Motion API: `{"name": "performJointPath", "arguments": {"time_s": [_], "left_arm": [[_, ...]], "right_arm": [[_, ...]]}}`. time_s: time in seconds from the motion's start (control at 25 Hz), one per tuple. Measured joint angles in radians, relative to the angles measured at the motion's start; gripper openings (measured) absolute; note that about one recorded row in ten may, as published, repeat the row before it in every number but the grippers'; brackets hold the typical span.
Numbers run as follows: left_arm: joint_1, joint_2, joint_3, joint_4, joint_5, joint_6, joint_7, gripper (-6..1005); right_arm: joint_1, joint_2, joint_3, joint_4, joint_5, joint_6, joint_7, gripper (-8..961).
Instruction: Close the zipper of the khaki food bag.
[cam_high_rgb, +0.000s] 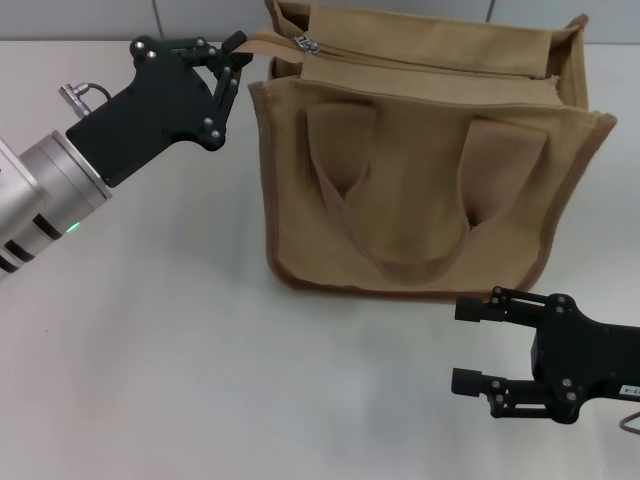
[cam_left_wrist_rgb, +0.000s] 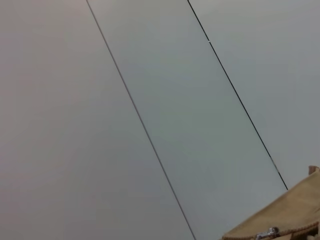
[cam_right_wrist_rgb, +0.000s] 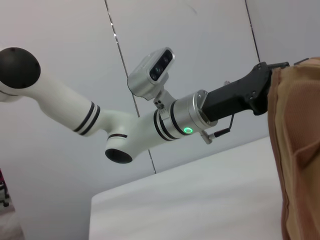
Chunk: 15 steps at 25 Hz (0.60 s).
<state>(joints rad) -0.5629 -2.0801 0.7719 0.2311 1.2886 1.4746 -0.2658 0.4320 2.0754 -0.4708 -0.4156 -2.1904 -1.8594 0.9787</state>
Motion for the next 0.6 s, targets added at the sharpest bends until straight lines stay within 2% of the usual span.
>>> {"name": "performJointPath", "arguments": {"time_s": [0.12,0.32,0.48,0.6], "left_arm": [[0.000,0.000,-0.001,-0.001,0.000,0.002,0.000,22],[0.000,0.000,-0.003,-0.001,0.000,0.009,0.001,14],[0.000,0.000,-0.005,-0.003,-0.001,0.018,0.002,15],[0.000,0.000,-0.005,-0.003,-0.002,0.021,0.002,15]], "right_arm": [[0.002,0.000,0.007,0.000,0.004,-0.029,0.000,777],[0.005,-0.001,0.012,-0.002,0.064,-0.158,0.000,776],[0.005,-0.012,0.012,-0.003,0.160,-0.258,0.028,777],[0.005,-0.025,0.012,-0.002,0.248,-0.285,0.086,777]]}}
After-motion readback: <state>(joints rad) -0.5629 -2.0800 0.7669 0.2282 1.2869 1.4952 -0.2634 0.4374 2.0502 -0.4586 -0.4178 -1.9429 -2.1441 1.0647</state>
